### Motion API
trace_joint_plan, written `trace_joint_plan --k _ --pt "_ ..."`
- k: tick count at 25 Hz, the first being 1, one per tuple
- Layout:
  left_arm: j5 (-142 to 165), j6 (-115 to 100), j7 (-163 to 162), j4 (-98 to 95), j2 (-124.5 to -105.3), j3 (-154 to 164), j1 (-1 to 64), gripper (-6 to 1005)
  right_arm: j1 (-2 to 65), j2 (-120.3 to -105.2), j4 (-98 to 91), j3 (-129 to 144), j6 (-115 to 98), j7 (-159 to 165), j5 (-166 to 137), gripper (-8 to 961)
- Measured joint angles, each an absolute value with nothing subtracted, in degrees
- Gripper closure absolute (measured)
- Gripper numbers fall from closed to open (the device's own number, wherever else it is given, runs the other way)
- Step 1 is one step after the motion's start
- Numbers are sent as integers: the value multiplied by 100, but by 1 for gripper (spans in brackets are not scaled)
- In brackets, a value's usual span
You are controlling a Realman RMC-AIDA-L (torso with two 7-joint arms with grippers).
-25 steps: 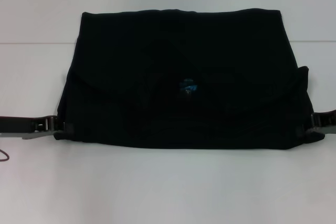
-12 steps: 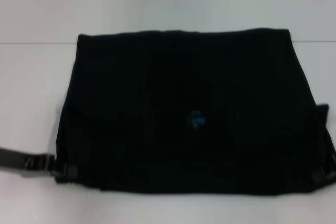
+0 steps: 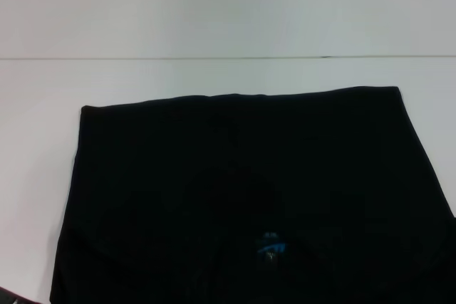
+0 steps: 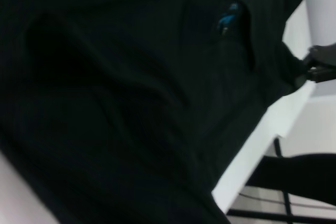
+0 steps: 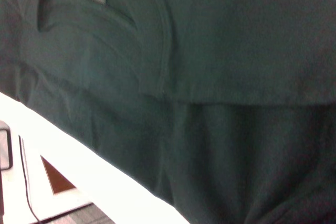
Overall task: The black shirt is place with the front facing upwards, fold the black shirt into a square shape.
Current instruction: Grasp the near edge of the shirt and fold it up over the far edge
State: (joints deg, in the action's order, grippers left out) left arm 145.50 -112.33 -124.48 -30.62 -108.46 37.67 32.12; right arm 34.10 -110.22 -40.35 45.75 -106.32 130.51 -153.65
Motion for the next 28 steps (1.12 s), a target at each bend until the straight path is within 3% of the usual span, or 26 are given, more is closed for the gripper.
trace_joint_plan --k 6,13,18,23,28 --pt "14492 -11103 -12456 -3089 -10880 3549 3398 982 3513 -11106 -3990 4137 -10595 12928 -15279 897" --pt "14300 -10343 -12705 -3096 -10777 1978 3796 981 3813 -10742 -3577 2621 -10383 13239 -14517 897" --pt "13654 -9284 -12772 -2963 -10799 1455 3868 982 3836 -10658 -3260 2126 -9528 13372 -13476 898" --pt "12932 -8048 -12494 -2688 -11031 1411 3815 982 3839 -10844 -2622 2108 -8131 13011 -12493 898" --pt "12213 -7068 -12075 -2639 -11365 1398 3681 983 3782 -11344 -2348 2090 -6725 12305 -11650 898"
